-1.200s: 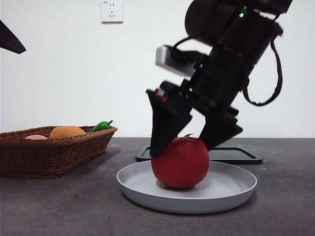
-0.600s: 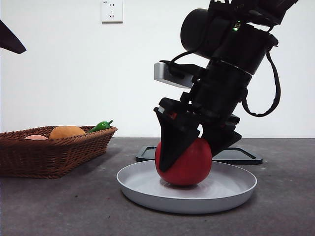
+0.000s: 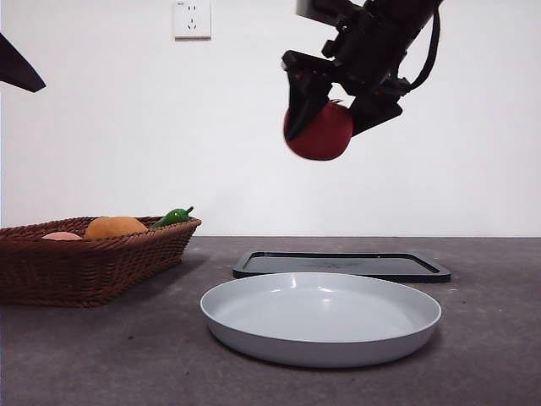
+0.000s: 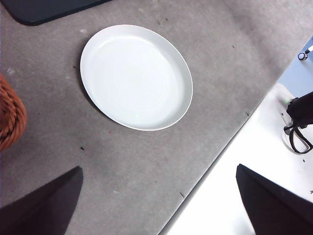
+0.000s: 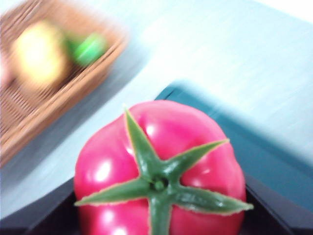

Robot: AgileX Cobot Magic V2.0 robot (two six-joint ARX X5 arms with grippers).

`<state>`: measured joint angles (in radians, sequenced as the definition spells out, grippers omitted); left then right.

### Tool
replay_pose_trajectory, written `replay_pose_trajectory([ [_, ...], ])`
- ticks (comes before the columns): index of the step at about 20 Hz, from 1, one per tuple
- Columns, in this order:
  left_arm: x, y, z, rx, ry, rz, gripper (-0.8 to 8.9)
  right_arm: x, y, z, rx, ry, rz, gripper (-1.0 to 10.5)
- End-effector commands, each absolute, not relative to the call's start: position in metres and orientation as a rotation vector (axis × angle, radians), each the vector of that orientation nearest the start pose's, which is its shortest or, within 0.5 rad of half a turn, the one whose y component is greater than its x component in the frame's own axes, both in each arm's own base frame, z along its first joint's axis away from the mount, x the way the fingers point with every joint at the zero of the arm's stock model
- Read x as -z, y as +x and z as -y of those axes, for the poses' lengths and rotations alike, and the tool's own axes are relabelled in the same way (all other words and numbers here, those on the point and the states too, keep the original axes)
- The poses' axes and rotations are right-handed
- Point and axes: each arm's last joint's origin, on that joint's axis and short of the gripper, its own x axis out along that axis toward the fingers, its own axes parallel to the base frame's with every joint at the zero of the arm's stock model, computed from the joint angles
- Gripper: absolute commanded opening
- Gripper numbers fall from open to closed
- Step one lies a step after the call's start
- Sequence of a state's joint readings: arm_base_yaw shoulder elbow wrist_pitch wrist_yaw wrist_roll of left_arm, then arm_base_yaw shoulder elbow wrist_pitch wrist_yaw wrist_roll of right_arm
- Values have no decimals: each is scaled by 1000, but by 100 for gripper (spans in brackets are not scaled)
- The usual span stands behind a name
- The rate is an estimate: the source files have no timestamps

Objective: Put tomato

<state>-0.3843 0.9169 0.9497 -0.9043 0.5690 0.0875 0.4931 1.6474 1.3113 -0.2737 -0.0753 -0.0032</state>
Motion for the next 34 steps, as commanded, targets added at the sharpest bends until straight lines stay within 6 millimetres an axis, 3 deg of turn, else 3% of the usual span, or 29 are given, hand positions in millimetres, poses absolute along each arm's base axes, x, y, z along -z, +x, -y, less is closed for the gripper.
replay_pose_trajectory([
  [1,-317,145,77,944,3,-829,496,-274,352,-176,-520,-126,-634,261],
  [4,-317,145,77,944,3,-829,496,-248,384,-172,-481,-126,-689,261],
  [8,-317,145,77,943,3,-829,496,-214,409,-171,-457,-127,-741,261],
  [13,-317,145,77,943,3,-829,496,-180,424,-171,-459,-118,-766,261],
  [17,-317,145,77,944,3,-829,496,-168,428,-172,-456,-115,-767,261],
  [20,-317,145,77,943,3,-829,496,-166,428,-172,-460,-113,-774,300],
  [27,-317,145,77,943,3,-830,496,-166,427,-174,-456,-88,-787,587],
  [30,-317,145,77,943,3,-830,496,-174,424,-175,-456,-82,-777,590],
  [34,-317,145,77,943,3,-829,496,-201,413,-170,-455,-85,-793,590],
])
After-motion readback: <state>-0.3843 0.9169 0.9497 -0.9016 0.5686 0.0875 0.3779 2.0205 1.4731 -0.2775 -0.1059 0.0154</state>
